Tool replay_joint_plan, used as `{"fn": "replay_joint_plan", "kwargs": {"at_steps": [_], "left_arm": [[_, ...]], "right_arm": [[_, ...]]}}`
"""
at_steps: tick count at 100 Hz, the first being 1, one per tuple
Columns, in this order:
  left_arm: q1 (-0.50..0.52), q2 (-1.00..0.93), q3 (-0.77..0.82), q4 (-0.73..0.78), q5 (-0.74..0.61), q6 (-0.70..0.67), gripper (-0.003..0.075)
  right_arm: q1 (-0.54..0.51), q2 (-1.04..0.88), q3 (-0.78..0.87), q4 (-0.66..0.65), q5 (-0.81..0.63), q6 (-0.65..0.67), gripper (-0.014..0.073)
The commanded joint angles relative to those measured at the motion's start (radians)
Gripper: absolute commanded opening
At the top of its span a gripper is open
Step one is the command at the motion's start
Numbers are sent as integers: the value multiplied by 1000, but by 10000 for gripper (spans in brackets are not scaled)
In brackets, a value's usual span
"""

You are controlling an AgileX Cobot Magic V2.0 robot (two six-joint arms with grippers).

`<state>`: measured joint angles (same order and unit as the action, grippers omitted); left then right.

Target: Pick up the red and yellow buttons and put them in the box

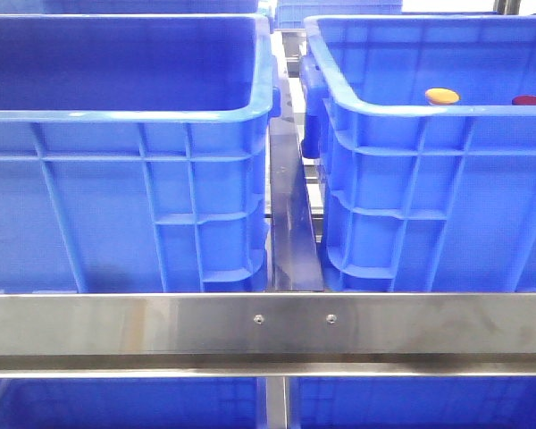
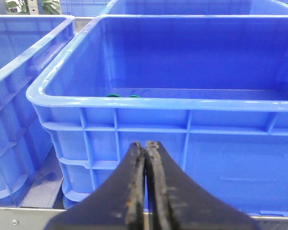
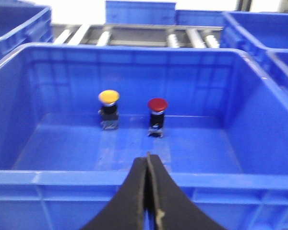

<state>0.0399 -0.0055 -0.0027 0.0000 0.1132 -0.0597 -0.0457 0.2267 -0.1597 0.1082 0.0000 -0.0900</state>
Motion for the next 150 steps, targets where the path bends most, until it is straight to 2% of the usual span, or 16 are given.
{"fn": "replay_joint_plan", "kwargs": {"at_steps": [1, 16, 21, 57, 75, 150], "left_arm": [[0, -34, 48, -7, -88, -9, -19], [0, -34, 48, -7, -88, -9, -19], [0, -34, 48, -7, -88, -9, -19], [0, -32, 48, -7, -86, -9, -19], [0, -32, 48, -7, -86, -9, -19], [0, -32, 48, -7, -86, -9, -19]], "right_arm": [[2, -64, 35, -227, -142, 222, -59], [2, -223, 171, -240, -149, 259, -59], [3, -275, 168, -238, -60, 256, -59], [8, -264, 169, -221, -49, 229, -59], [8, -264, 169, -99, -49, 108, -59], [8, -264, 168, -96, -48, 107, -59]]}}
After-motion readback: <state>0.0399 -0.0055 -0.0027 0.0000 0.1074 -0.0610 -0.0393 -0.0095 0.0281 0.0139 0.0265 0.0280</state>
